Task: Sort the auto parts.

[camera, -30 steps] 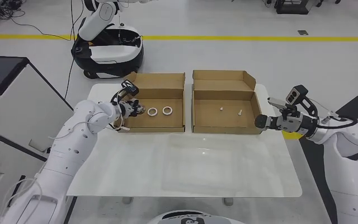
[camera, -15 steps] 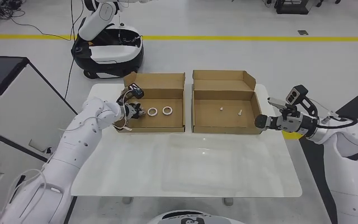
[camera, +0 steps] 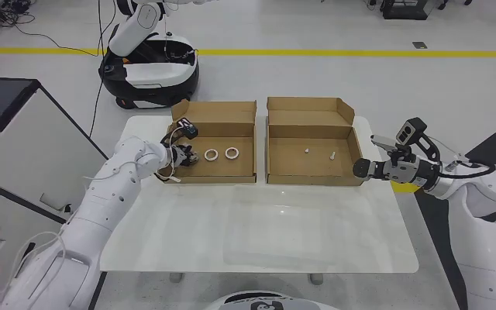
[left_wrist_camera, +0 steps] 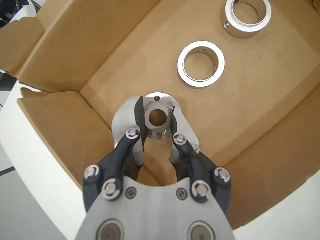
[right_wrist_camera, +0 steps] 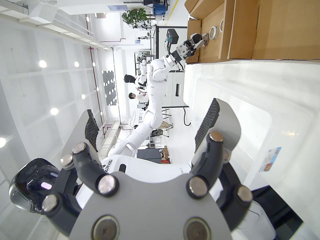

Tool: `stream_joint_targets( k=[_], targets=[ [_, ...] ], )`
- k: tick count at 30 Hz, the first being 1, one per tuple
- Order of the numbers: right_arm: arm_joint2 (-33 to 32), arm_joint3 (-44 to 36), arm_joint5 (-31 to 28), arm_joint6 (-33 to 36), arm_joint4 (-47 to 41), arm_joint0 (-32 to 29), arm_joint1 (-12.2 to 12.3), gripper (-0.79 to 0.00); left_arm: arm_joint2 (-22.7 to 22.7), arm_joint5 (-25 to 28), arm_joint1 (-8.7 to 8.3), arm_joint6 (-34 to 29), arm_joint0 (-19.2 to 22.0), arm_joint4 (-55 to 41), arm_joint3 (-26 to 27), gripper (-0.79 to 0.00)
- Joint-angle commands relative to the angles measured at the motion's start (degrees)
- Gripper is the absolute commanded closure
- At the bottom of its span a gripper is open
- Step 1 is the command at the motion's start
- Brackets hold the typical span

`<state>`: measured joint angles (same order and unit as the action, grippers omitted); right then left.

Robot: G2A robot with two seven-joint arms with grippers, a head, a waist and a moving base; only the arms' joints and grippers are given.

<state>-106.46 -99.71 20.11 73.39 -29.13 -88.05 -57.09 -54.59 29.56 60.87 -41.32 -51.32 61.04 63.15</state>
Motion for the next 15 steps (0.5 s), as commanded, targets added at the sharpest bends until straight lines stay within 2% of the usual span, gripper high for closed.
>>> stream_joint_targets(
  k=[1,9,15],
  targets=[
    [0.0,0.0,0.0,0.0,0.0,0.0,0.0,-0.785,0.0,-0.1,0.06,0.0,-0.1,-0.2,0.1,-0.779],
    [0.0,0.0,0.0,0.0,0.0,0.0,0.0,-0.785,-1.3,-0.7,-0.20,0.7,-0.6,-0.2,2.0,-0.785],
    [0.0,0.0,0.0,0.0,0.0,0.0,0.0,-0.785,-4.5,-1.1,-1.11,1.1,-2.8,-0.8,9.2,-0.785]
  ],
)
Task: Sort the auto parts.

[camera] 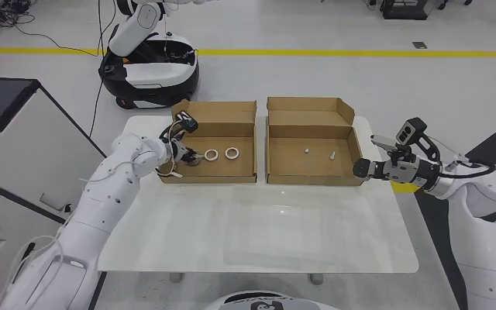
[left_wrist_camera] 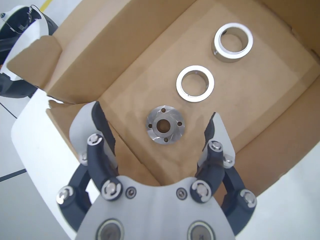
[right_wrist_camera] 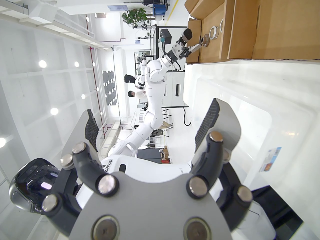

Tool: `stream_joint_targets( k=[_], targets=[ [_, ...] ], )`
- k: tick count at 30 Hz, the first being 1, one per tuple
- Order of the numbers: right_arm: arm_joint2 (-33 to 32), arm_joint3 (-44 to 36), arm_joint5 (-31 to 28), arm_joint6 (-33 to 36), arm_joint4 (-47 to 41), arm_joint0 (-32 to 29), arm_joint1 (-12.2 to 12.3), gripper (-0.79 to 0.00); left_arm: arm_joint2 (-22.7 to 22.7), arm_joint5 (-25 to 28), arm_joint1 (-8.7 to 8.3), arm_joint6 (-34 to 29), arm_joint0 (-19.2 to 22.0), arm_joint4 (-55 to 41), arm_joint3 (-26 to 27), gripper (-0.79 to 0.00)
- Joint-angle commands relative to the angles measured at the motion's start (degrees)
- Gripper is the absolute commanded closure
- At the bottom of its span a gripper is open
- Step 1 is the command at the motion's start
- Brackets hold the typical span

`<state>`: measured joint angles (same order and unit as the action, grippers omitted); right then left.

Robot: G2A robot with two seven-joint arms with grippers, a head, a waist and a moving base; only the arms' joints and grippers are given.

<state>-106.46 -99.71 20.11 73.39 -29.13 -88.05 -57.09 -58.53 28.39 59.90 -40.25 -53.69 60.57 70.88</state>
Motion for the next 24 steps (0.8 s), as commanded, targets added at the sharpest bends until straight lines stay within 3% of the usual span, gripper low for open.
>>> stream_joint_targets(
  k=[1,10,17,24],
  targets=[
    [0.0,0.0,0.0,0.0,0.0,0.0,0.0,-0.785,-1.1,0.5,-0.30,0.1,-0.9,-1.0,3.0,-0.785],
    [0.0,0.0,0.0,0.0,0.0,0.0,0.0,-0.785,-6.8,1.5,-1.69,-8.8,-6.2,-13.9,18.1,-0.785],
    [0.0,0.0,0.0,0.0,0.0,0.0,0.0,-0.785,-11.0,5.2,-3.00,-14.5,-11.7,-28.4,27.9,-0.785],
    [0.0,0.0,0.0,0.0,0.0,0.0,0.0,-0.785,-15.6,3.9,-4.14,-15.4,-17.5,-37.7,37.7,-0.785]
  ],
)
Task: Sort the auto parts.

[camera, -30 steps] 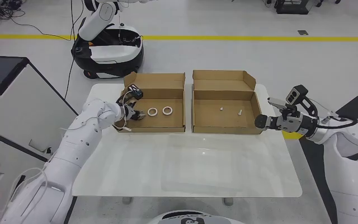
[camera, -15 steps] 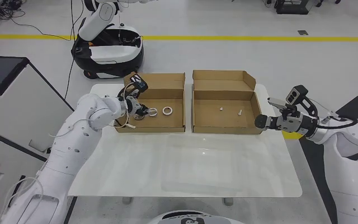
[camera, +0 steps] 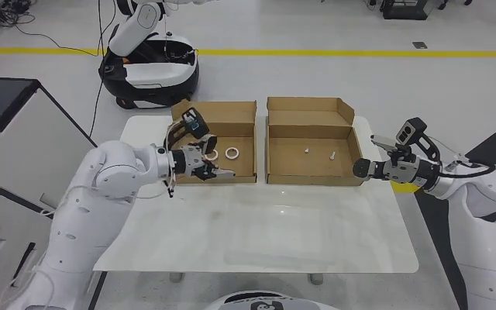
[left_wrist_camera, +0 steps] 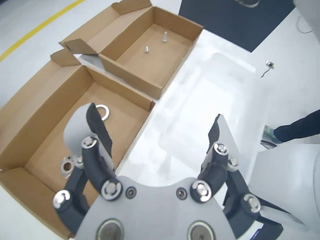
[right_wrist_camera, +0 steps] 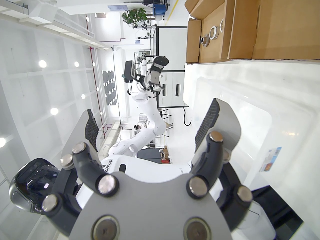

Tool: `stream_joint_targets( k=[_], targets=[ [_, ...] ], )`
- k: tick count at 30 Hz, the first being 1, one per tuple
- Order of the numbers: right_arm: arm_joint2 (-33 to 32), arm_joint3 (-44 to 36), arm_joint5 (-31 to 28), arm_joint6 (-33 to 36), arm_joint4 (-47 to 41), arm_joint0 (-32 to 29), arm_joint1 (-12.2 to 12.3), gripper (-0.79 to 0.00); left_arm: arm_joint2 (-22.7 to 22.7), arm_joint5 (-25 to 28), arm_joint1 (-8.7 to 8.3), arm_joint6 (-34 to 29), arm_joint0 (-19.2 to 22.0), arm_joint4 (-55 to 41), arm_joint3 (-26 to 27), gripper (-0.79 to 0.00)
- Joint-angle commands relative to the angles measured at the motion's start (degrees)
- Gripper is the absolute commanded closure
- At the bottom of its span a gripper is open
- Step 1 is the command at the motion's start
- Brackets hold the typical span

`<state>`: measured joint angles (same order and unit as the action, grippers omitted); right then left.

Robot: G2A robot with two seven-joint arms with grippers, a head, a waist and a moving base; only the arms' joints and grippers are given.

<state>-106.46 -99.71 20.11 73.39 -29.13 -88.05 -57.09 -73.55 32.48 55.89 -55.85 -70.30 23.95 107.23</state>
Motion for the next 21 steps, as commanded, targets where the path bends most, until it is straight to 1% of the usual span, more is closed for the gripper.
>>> stream_joint_targets(
  k=[1,5,9,14,21],
  targets=[
    [0.0,0.0,0.0,0.0,0.0,0.0,0.0,-0.785,-1.2,-0.4,-0.28,0.1,-1.8,-2.0,2.6,-0.785],
    [0.0,0.0,0.0,0.0,0.0,0.0,0.0,-0.785,-4.5,-0.6,-0.94,0.0,-5.3,-6.3,7.4,-0.785],
    [0.0,0.0,0.0,0.0,0.0,0.0,0.0,-0.785,-9.2,-0.6,-1.71,-1.0,-8.8,-10.1,11.4,-0.785],
    [0.0,0.0,0.0,0.0,0.0,0.0,0.0,-0.785,-15.0,0.7,-2.53,-2.0,-13.1,-16.9,14.4,-0.785],
    [0.0,0.0,0.0,0.0,0.0,0.0,0.0,-0.784,-15.3,1.0,-2.59,-2.3,-13.4,-17.3,14.6,-0.785]
  ],
)
